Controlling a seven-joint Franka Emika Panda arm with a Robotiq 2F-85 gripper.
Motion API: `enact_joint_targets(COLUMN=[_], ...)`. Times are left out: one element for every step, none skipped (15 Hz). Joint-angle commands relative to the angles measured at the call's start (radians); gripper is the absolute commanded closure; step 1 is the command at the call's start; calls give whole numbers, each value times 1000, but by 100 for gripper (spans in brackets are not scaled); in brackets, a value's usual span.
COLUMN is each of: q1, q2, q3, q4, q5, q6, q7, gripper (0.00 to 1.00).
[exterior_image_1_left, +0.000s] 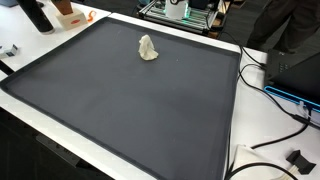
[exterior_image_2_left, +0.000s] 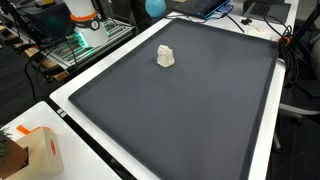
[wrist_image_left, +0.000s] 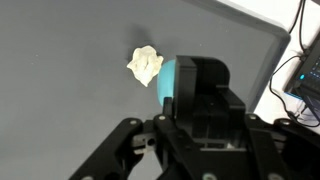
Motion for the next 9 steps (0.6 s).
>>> enact_joint_targets(q1=[-17, -20, -23, -24, -16, -14, -30, -32, -33], q2=[-10, -11, -12, -14, -10, -5, 2, 2, 2], q3=[-18, -22, -24, -28, -39, -50, -14, -19, -23], q4=[24, 29, 34, 38, 49, 61, 45, 52, 56], q5=[62, 73, 83, 93, 99, 116, 81, 90, 94], q6=[-66, -75, -87, -93, -100, -114, -76, -86, -91], q7=[-55, -65, -74, -88, -164, -220, -135, -170, -188], gripper=[75, 75, 75, 75, 75, 75, 50, 50, 50])
